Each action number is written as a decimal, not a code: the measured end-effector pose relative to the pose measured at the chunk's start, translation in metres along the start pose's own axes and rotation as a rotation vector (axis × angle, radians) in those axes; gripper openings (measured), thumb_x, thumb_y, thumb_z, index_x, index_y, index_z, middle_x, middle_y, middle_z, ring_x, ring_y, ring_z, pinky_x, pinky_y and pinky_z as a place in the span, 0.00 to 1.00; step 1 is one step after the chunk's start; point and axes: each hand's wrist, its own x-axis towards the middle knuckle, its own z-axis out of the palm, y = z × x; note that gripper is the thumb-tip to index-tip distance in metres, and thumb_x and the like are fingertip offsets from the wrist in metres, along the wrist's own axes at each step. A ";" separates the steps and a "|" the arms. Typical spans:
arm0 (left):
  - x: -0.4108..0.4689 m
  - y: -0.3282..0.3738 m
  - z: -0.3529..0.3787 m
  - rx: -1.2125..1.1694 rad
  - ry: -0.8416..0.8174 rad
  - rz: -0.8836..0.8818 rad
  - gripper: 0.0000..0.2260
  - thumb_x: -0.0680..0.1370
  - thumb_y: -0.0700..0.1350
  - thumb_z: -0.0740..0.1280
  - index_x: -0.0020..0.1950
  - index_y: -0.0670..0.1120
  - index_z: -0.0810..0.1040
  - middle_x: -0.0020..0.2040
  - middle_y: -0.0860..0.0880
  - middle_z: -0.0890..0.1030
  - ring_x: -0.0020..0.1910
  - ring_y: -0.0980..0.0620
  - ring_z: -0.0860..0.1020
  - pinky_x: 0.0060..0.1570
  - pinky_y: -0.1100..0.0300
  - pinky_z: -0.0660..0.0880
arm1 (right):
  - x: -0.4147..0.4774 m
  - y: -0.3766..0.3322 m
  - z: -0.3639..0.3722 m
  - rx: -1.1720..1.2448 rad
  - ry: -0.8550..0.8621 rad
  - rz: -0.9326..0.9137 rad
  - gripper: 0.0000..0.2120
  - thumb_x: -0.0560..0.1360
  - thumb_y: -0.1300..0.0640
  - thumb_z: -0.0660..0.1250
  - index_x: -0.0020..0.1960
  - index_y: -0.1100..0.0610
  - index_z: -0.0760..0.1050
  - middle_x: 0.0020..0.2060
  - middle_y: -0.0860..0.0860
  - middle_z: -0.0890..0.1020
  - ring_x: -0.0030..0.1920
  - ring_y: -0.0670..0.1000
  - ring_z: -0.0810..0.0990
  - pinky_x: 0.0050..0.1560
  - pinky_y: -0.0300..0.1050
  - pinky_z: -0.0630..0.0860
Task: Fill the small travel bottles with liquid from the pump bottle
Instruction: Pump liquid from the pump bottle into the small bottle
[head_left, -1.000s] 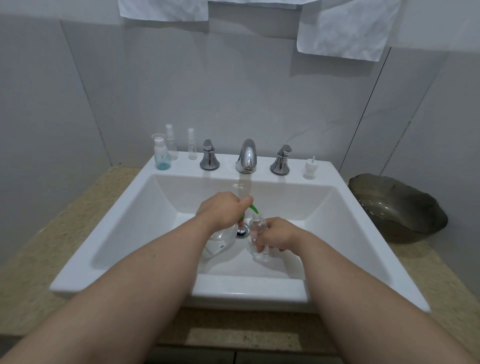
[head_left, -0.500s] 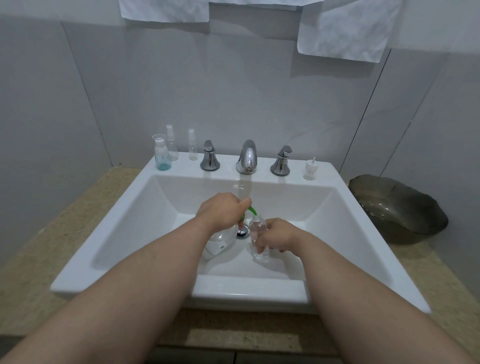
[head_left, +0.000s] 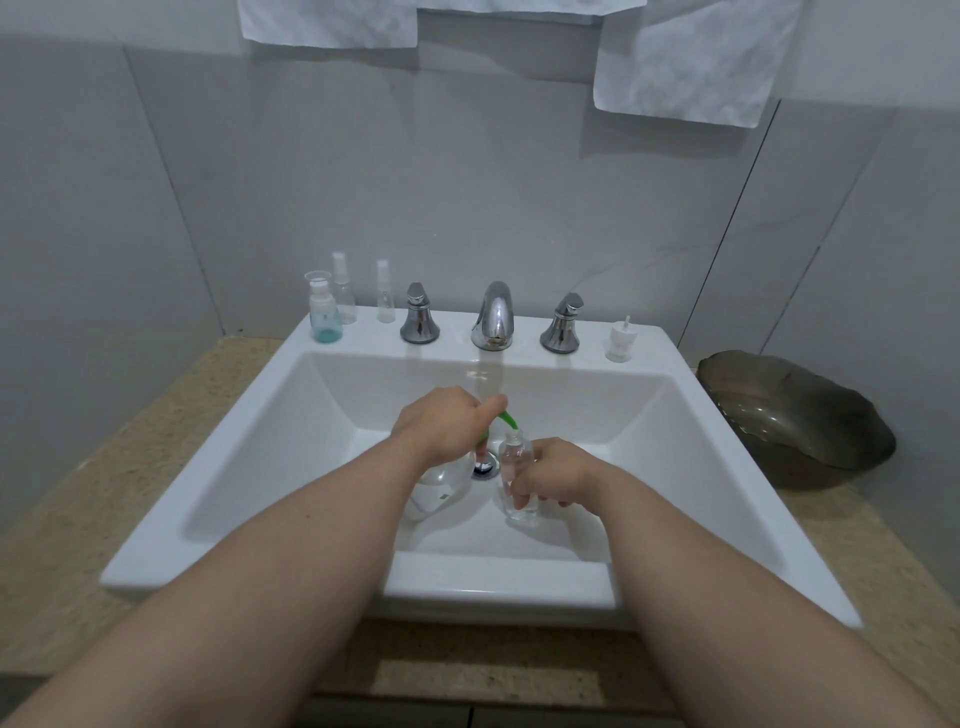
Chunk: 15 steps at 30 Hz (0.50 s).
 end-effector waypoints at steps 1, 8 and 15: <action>0.000 0.000 0.000 0.000 0.000 0.000 0.30 0.80 0.65 0.55 0.32 0.47 0.82 0.37 0.50 0.83 0.40 0.48 0.80 0.41 0.54 0.71 | -0.001 -0.001 0.000 0.000 -0.003 0.001 0.09 0.59 0.58 0.70 0.38 0.49 0.77 0.41 0.48 0.80 0.42 0.51 0.74 0.37 0.42 0.68; 0.000 0.002 -0.001 0.013 -0.003 0.008 0.30 0.81 0.63 0.55 0.30 0.47 0.82 0.37 0.50 0.83 0.39 0.48 0.79 0.40 0.54 0.70 | -0.002 -0.002 0.001 -0.001 -0.014 0.002 0.12 0.56 0.56 0.69 0.39 0.48 0.77 0.40 0.48 0.81 0.40 0.51 0.73 0.36 0.42 0.67; 0.000 0.002 -0.002 0.030 0.000 0.016 0.29 0.82 0.62 0.55 0.31 0.47 0.82 0.37 0.50 0.83 0.38 0.49 0.78 0.40 0.55 0.69 | -0.003 -0.002 0.001 -0.001 -0.011 0.003 0.12 0.56 0.56 0.69 0.40 0.48 0.77 0.40 0.47 0.80 0.40 0.51 0.73 0.36 0.42 0.67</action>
